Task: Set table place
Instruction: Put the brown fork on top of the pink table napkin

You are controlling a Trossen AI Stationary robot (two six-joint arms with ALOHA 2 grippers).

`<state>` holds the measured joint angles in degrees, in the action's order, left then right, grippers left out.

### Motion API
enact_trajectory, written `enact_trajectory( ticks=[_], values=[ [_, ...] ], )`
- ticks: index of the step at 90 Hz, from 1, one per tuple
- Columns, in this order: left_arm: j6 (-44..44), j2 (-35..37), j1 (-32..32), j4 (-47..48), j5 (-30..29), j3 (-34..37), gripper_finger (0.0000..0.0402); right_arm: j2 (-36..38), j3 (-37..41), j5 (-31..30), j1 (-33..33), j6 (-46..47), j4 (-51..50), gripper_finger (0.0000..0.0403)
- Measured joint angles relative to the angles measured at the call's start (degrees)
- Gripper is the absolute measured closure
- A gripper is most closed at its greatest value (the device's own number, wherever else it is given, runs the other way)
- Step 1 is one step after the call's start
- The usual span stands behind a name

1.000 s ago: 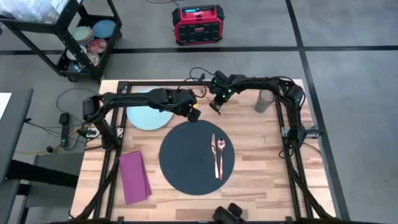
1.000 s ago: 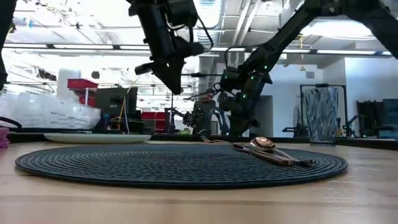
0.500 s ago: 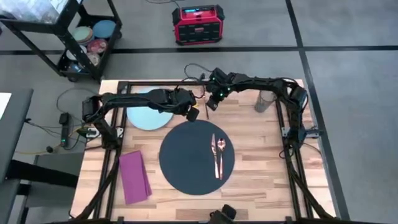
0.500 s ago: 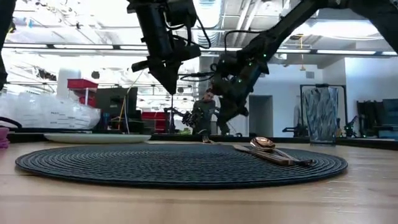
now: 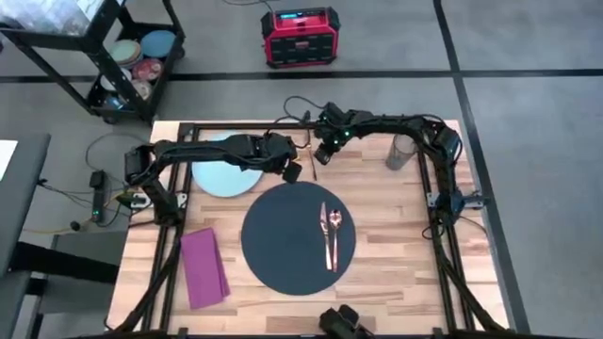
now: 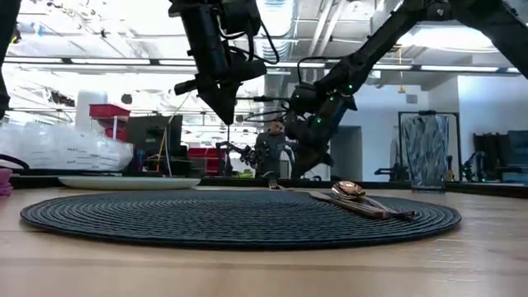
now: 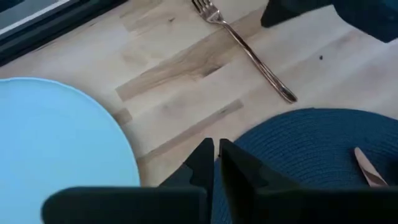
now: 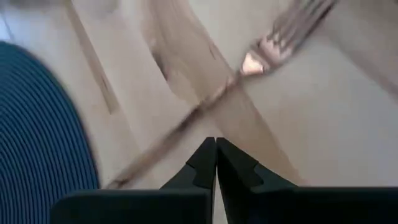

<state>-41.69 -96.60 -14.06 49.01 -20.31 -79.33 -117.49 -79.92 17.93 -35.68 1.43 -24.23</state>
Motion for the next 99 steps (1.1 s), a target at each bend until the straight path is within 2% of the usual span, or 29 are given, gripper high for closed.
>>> enact_trajectory(
  ticks=[25,46,70,88,99],
  values=[
    [-0.11,0.00,0.84,0.02,1.02,0.00,0.0393,-2.89,-0.57,0.03,1.42,0.98,-1.54,0.0403],
    [-0.03,-0.02,3.21,-0.33,1.83,0.00,0.0393,-3.75,-0.48,0.20,3.65,1.40,1.96,0.0403],
    [0.28,-0.04,4.20,-0.95,1.79,0.00,0.0393,-4.81,-1.17,8.66,2.86,4.41,2.40,0.0403],
    [0.28,-0.04,3.60,-3.53,-0.22,0.01,0.0393,1.77,-1.38,8.44,2.91,1.97,-3.37,0.0403],
    [0.20,-0.04,2.10,-9.69,-1.96,0.02,0.0393,7.62,-1.29,4.87,2.50,-1.11,-9.30,0.0403]
  ],
)
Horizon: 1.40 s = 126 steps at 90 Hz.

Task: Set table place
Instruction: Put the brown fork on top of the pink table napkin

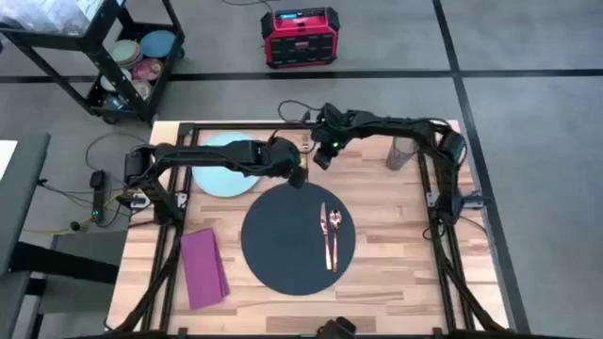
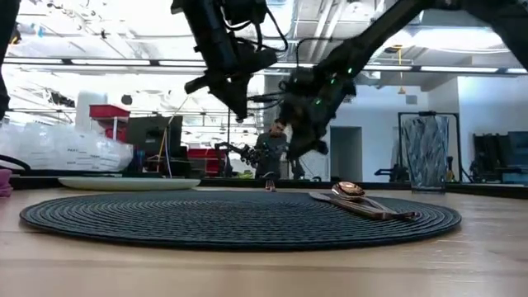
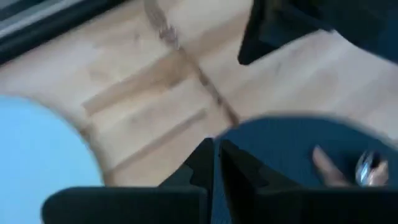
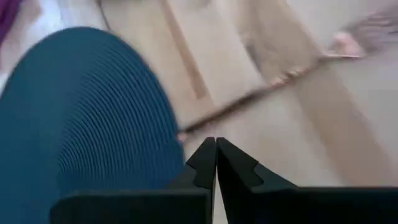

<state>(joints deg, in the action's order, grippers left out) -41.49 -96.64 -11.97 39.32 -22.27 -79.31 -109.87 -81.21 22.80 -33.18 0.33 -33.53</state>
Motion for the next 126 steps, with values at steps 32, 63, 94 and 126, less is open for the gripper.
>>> enact_trajectory(
  ticks=[32,63,94,126],
  values=[
    [-4.72,-4.11,-10.25,-10.26,3.15,0.69,0.0400,24.21,8.96,-7.84,-0.40,-2.02,-9.50,0.0403],
    [1.47,-22.41,-11.83,2.13,8.34,-22.78,0.0401,42.45,20.30,-8.00,-0.70,2.61,-12.11,0.0403],
    [10.01,-37.25,-14.03,30.98,12.02,-54.22,0.0351,48.07,25.12,-7.98,-0.80,3.16,-18.45,0.0403],
    [9.24,-33.90,-16.39,39.76,17.49,-55.32,0.0243,48.14,25.27,-7.94,-0.82,-3.03,-21.49,0.0403]
  ],
)
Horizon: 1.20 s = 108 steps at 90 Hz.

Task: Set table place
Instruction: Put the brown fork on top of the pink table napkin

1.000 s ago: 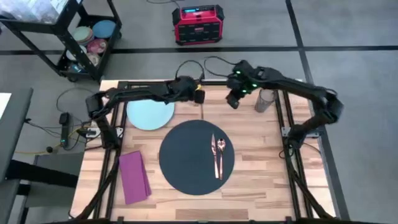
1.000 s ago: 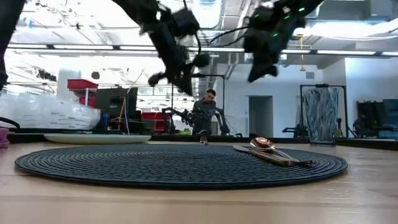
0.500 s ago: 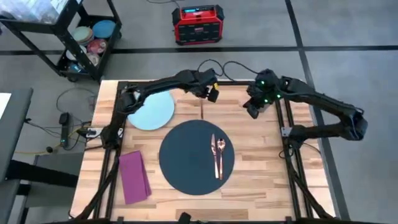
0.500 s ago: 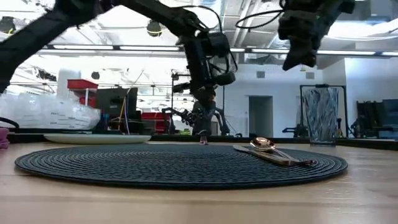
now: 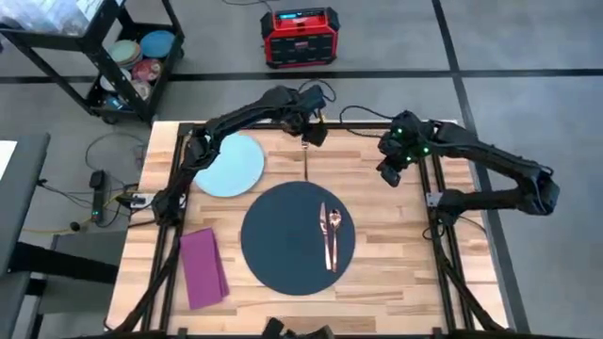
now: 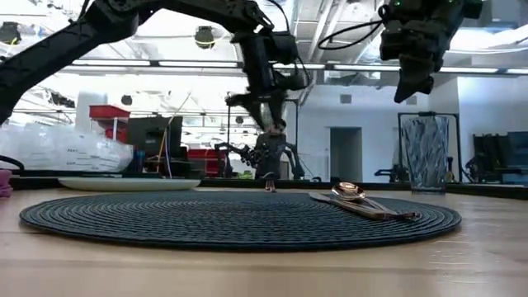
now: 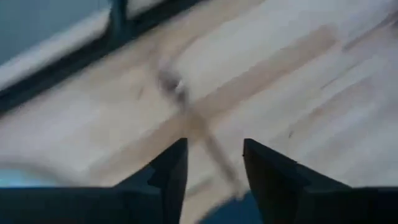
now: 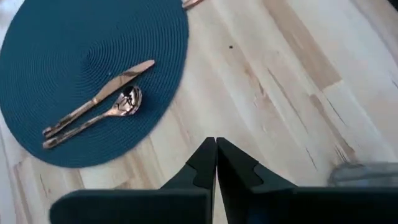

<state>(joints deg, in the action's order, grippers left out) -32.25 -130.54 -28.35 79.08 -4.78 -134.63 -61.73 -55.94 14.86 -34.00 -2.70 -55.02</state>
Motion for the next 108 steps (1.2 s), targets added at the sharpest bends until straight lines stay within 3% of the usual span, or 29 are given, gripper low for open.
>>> enact_trajectory(
  ticks=[9,20,29,46,53,66,85,108],
  values=[
    [-2.34,-0.33,-1.25,9.59,-2.82,0.17,0.0228,0.07,0.00,0.01,0.00,-1.84,-1.18,0.0403],
    [-7.54,-0.85,-2.57,9.61,-1.28,0.15,0.0224,0.07,0.00,0.02,0.46,-2.23,-1.02,0.0403],
    [-13.05,-0.85,-1.84,1.78,-0.63,0.15,0.0224,0.00,0.00,0.01,1.09,-2.31,-0.92,0.0403],
    [-12.36,-0.98,0.35,-19.31,-1.07,0.61,0.0224,-0.22,-0.02,0.10,1.40,-2.31,0.80,0.0403],
    [-14.23,-2.56,0.74,-18.05,0.02,0.75,0.0229,-0.22,-0.02,0.10,1.38,-2.31,0.83,0.0403],
    [-17.79,-7.92,0.91,-6.57,0.82,1.20,0.0253,-0.22,-0.02,0.11,1.39,-2.31,1.04,0.0403],
    [-18.03,-8.24,3.28,-13.55,2.44,0.88,0.0295,-0.22,-0.02,0.09,1.33,-2.29,1.61,0.0403],
    [-14.51,-8.39,2.27,-10.30,1.88,0.98,0.0359,-0.22,-0.02,0.08,1.33,-2.29,1.78,0.0403]
  ],
)
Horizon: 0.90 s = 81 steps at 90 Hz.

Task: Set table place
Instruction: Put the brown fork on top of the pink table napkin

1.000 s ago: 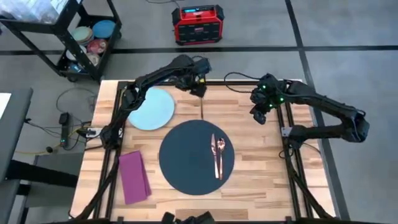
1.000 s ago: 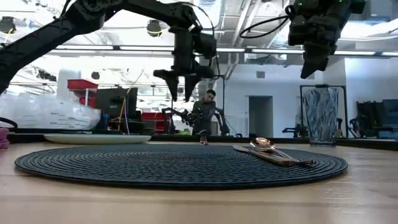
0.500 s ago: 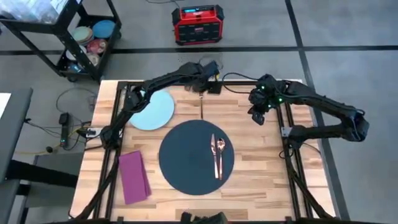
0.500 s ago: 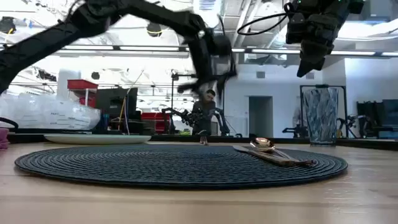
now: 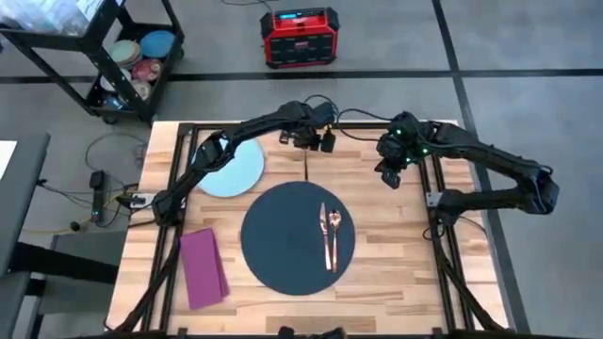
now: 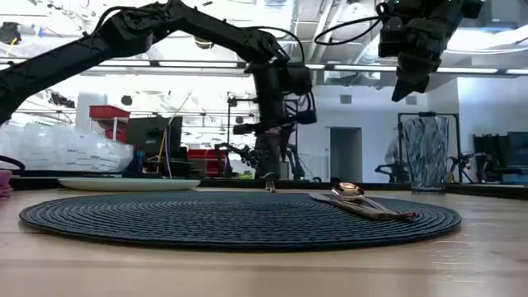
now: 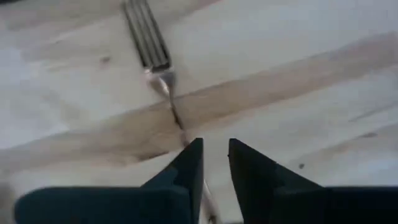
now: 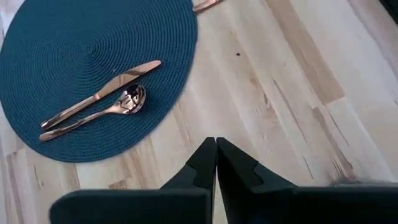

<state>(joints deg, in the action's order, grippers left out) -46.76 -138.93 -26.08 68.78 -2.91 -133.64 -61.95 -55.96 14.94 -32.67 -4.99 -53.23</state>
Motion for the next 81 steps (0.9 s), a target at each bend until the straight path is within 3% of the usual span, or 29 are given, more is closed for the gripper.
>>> enact_trajectory(
  ticks=[29,51,81],
  values=[
    [1.46,0.00,-0.30,-1.11,-1.60,0.00,0.0365,0.00,-0.01,-0.04,0.00,-0.01,0.33,0.0403],
    [2.92,-0.04,-0.99,0.29,-2.26,2.75,0.0318,0.00,-0.02,-0.07,0.00,0.00,1.48,0.0403],
    [3.05,0.03,-0.95,-5.74,-2.54,7.44,0.0259,0.00,-0.02,-0.07,-0.15,0.04,1.48,0.0403]
  ],
)
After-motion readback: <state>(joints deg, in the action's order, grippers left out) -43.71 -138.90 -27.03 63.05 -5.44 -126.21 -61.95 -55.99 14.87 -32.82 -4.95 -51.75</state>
